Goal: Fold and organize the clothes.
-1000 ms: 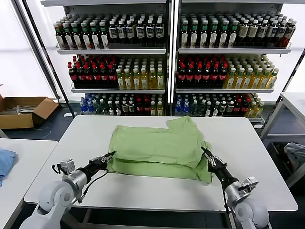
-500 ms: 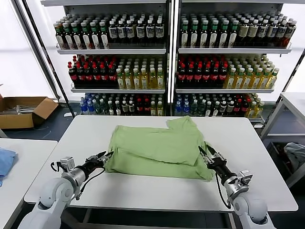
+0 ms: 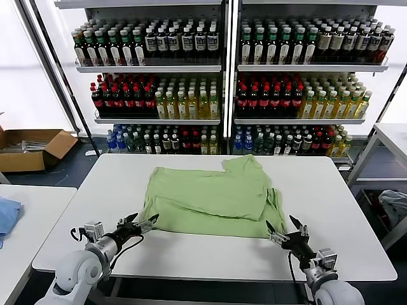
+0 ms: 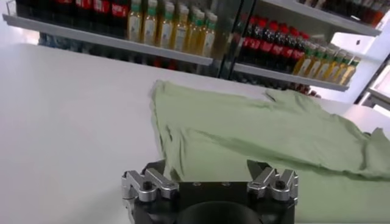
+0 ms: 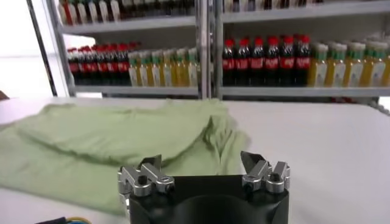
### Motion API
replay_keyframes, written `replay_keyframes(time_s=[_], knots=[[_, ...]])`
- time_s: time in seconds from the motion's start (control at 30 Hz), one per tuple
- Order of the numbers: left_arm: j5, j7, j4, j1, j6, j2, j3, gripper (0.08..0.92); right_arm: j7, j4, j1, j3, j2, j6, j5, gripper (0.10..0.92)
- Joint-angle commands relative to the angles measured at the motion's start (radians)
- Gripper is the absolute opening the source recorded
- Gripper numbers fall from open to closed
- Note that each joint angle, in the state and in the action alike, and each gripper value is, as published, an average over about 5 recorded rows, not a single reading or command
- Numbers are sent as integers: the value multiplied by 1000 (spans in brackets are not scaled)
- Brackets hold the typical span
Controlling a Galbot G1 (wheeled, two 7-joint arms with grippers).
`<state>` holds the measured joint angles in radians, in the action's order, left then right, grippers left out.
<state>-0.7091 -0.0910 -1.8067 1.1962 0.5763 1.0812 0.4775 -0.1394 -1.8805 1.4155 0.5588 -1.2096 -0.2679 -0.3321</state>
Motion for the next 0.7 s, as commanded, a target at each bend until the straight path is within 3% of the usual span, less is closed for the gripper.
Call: replay_keyframes(time_s=[0.03,0.47,0.7], knots=[[7,-12,71,-13,2,0,-26,786,48,-7,46,-11,-6,-47,12,723],[13,-36,88,-7,2,-12,-31,419,28,-4,26,-41,11,-57,-11,351],[38,-18,-32,115,3,-31,18,211,16,-91,92,-26,51,-63,-48,154]])
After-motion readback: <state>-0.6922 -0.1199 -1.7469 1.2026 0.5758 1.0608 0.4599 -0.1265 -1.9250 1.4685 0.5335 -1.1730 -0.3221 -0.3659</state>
